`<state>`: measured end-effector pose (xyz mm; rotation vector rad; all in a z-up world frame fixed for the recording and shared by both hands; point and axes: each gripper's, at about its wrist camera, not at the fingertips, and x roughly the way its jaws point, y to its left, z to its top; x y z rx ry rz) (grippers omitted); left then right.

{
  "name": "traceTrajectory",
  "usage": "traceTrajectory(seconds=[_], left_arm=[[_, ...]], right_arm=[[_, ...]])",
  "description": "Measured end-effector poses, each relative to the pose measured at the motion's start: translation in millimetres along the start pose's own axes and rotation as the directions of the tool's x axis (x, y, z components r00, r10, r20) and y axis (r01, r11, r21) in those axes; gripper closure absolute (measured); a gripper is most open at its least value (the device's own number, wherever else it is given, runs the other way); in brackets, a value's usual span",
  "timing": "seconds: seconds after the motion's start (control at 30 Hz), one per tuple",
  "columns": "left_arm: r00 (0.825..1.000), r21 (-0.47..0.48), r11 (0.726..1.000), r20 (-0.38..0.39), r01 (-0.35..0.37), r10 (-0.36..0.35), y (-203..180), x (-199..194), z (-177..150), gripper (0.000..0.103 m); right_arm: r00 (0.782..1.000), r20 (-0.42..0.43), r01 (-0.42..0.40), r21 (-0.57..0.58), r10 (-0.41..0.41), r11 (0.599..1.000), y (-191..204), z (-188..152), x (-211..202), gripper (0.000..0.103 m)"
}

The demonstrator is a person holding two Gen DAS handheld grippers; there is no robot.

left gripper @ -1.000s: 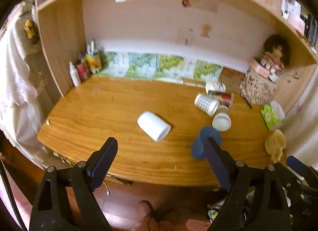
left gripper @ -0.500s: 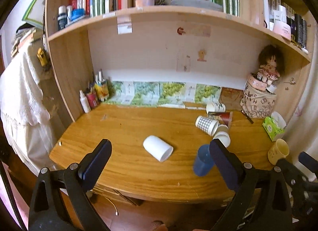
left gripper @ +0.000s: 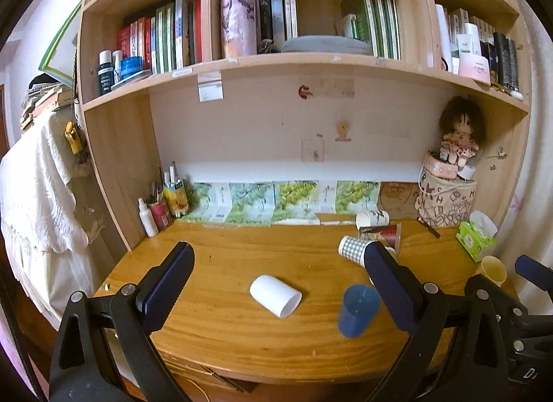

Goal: Flip cup upright

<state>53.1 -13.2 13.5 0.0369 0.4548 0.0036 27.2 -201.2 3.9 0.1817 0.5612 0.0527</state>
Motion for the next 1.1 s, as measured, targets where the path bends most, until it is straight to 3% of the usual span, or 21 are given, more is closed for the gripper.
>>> traceTrajectory(seconds=[1.1], left_arm=[[1.000, -0.020, 1.000, 0.024, 0.015, -0.015, 1, 15, 6, 0.003]], right_arm=[[0.999, -0.031, -0.017, -0.018, 0.017, 1.000, 3, 10, 24, 0.000]])
